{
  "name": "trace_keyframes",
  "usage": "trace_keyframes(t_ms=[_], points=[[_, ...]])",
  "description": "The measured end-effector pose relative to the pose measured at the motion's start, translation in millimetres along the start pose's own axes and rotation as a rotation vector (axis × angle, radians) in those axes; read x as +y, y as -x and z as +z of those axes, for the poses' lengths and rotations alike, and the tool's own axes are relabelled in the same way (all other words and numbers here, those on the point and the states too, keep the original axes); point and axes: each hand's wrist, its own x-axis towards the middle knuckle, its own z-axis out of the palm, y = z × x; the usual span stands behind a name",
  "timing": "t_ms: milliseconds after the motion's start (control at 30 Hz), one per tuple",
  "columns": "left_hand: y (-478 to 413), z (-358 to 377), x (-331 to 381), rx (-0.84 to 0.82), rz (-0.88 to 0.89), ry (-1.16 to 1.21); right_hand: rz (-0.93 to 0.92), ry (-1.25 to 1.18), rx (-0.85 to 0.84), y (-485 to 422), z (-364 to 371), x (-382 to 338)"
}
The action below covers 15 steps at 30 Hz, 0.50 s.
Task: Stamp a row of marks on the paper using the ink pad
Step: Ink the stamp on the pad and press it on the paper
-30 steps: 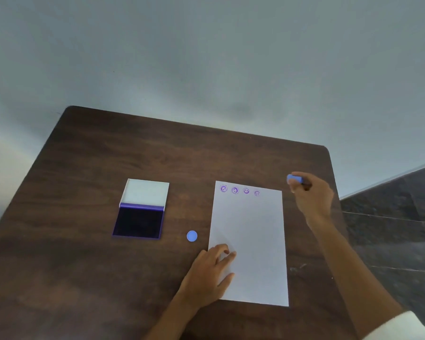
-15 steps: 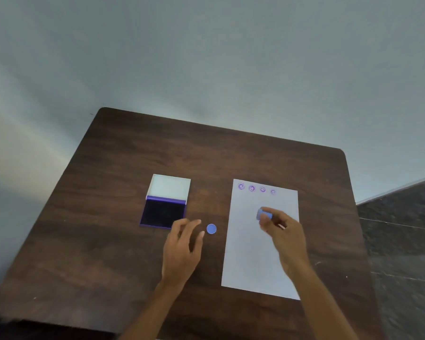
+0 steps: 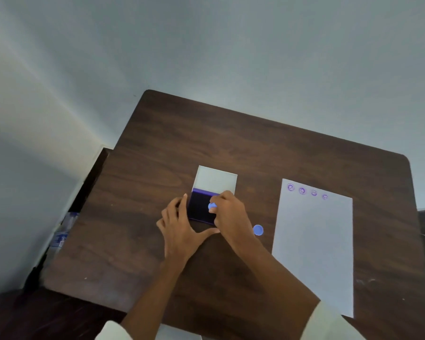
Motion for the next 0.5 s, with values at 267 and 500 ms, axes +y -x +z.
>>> trace_keyframes(t_ms=[267,500], points=[[-4,7,3,0.028,0.016,-0.092,-0.197,0.211,-0.015,2,21,8],[-6,13,-2,0.025,0.049,-0.126,-0.234,0.34,-0.06,3,23,5]])
